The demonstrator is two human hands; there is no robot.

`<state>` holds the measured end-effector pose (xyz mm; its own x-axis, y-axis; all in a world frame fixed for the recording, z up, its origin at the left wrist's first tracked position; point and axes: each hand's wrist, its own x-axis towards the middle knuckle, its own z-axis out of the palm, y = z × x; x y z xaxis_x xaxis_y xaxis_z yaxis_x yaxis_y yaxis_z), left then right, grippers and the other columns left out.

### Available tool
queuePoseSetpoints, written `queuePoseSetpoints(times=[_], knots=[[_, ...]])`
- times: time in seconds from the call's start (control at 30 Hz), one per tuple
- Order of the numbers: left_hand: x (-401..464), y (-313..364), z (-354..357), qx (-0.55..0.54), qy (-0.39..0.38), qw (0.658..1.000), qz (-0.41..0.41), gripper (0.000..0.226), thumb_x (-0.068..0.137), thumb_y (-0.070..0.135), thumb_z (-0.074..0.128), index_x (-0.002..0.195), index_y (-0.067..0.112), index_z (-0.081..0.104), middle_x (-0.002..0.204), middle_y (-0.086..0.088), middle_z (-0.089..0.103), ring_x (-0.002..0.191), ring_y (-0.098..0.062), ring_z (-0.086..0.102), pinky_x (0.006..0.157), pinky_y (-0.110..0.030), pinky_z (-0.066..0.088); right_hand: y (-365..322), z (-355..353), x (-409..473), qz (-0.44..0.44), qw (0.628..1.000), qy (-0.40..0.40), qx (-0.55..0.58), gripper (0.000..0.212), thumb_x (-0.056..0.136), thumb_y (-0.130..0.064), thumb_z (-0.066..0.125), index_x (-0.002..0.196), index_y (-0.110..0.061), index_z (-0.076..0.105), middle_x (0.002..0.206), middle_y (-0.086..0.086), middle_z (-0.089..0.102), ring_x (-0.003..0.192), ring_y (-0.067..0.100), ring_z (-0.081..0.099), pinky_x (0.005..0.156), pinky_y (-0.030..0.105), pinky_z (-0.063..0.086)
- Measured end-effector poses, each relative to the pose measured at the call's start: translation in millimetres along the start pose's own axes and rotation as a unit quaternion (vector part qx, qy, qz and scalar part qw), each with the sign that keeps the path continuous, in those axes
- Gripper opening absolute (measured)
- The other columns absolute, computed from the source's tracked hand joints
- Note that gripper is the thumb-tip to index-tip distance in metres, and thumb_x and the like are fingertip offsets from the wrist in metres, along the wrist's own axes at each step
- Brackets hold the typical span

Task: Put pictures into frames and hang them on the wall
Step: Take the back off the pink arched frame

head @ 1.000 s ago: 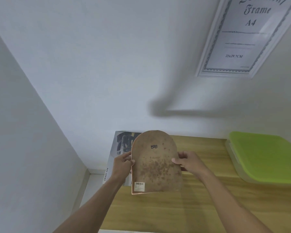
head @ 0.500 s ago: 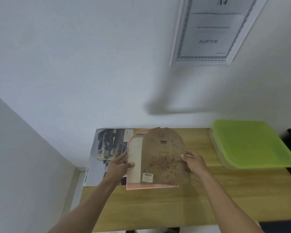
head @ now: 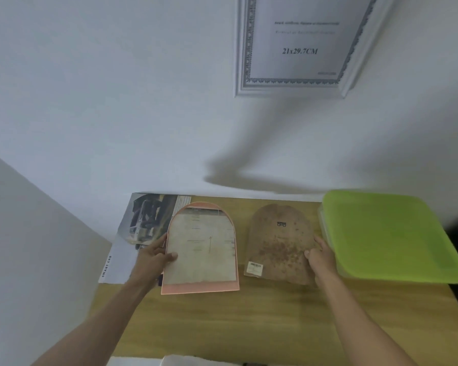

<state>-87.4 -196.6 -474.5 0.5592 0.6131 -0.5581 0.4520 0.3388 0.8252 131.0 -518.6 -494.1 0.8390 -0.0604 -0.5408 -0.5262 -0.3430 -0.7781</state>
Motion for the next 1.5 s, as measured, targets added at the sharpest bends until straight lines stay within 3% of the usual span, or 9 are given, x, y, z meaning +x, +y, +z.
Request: queuePoseSetpoints(times=[0.27,0.47,0.57,0.67,0.73,0.83,1.0,1.23,1.5], knots=[[-7.2,-8.8,-1.1,0.012,0.060,0.998,-0.016,0.072,0.077,-0.011,0.069,0.138,0.025,0.054,0.099,-0.011,0.071,0.090,-0.030,0.065,0.083,-0.046,0.054,21.5,0.6,28.2,-0.065,0.968,0.042,-0.240,0.053,0.084,-0.001,0.052,0.135,-0.015,0.053,0.126,0.018,0.060,0.111,0.037,0.059,0.095,0.043,0.052],[-15.5,-7.5,19.1,0.014,0.039,0.999,-0.013,0.068,0.080,-0.009,0.068,0.137,0.025,0.054,0.076,0.002,0.076,0.079,-0.023,0.069,0.059,-0.032,0.055,28.1,23.4,8.6,-0.117,0.887,0.044,-0.444,0.069,0.091,-0.019,0.059,0.151,-0.007,0.025,0.151,0.023,0.028,0.138,0.038,0.032,0.114,0.044,0.032],[-11.8,-7.6,22.5,0.006,0.030,0.999,-0.020,0.071,0.079,-0.008,0.070,0.141,0.022,0.051,0.086,-0.007,0.075,0.079,-0.025,0.070,0.058,-0.032,0.058,30.0,44.0,-2.8,-0.235,0.879,-0.024,-0.415,0.051,0.100,-0.025,0.050,0.147,-0.014,0.038,0.146,0.013,0.043,0.135,0.030,0.040,0.111,0.042,0.038],[-7.5,-7.6,23.6,0.006,0.021,0.999,-0.033,0.075,0.078,-0.006,0.072,0.144,0.022,0.047,0.100,-0.014,0.072,0.090,-0.030,0.069,0.066,-0.038,0.058,15.1,63.4,-23.1,-0.243,0.892,-0.179,-0.337,0.042,0.103,-0.031,0.046,0.144,-0.021,0.045,0.121,0.000,0.063,0.100,0.015,0.064,0.078,0.026,0.057],[-3.9,-8.5,23.6,0.003,0.015,0.999,-0.034,0.073,0.080,-0.007,0.071,0.143,0.021,0.047,0.103,-0.015,0.071,0.092,-0.031,0.068,0.069,-0.039,0.057,4.4,73.6,-33.3,-0.203,0.891,-0.259,-0.312,0.040,0.103,-0.029,0.049,0.143,-0.020,0.047,0.096,-0.008,0.062,0.069,0.001,0.063,0.050,0.011,0.048],[2.6,-14.7,23.1,0.003,0.013,1.000,-0.029,0.072,0.080,-0.007,0.070,0.142,0.021,0.048,0.102,-0.016,0.071,0.093,-0.032,0.068,0.076,-0.043,0.058,4.3,86.8,-35.1,-0.171,0.904,-0.279,-0.276,0.036,0.101,-0.018,0.054,0.137,-0.017,0.053,0.079,-0.008,0.060,0.046,-0.006,0.054,0.042,0.013,0.040],[6.1,-27.9,25.8,0.191,0.031,0.980,0.054,0.045,0.087,0.004,0.064,0.123,0.031,0.063,0.095,0.008,0.072,0.094,-0.023,0.068,0.082,-0.041,0.058,15.1,108.0,-40.0,-0.161,0.924,-0.218,-0.268,0.037,0.093,-0.004,0.061,0.128,-0.012,0.063,0.102,0.002,0.070,0.083,0.015,0.066,0.067,0.024,0.052],[18.6,-36.4,30.8,0.355,0.028,0.930,0.089,0.055,0.091,0.010,0.059,0.143,0.018,0.044,0.129,-0.013,0.044,0.112,-0.029,0.050,0.092,-0.035,0.045,39.2,126.5,-46.4,-0.143,0.936,-0.136,-0.293,0.038,0.089,-0.006,0.061,0.126,-0.015,0.064,0.104,0.000,0.073,0.085,0.016,0.068,0.079,0.039,0.057],[25.3,-48.0,33.0,0.389,0.008,0.917,0.086,0.055,0.093,0.010,0.059,0.145,0.005,0.039,0.137,-0.014,0.043,0.119,-0.031,0.050,0.100,-0.038,0.045,36.5,129.9,-63.2,-0.144,0.923,-0.090,-0.346,0.043,0.095,-0.006,0.052,0.136,-0.019,0.057,0.110,0.001,0.070,0.079,0.016,0.062,0.058,0.025,0.044]])
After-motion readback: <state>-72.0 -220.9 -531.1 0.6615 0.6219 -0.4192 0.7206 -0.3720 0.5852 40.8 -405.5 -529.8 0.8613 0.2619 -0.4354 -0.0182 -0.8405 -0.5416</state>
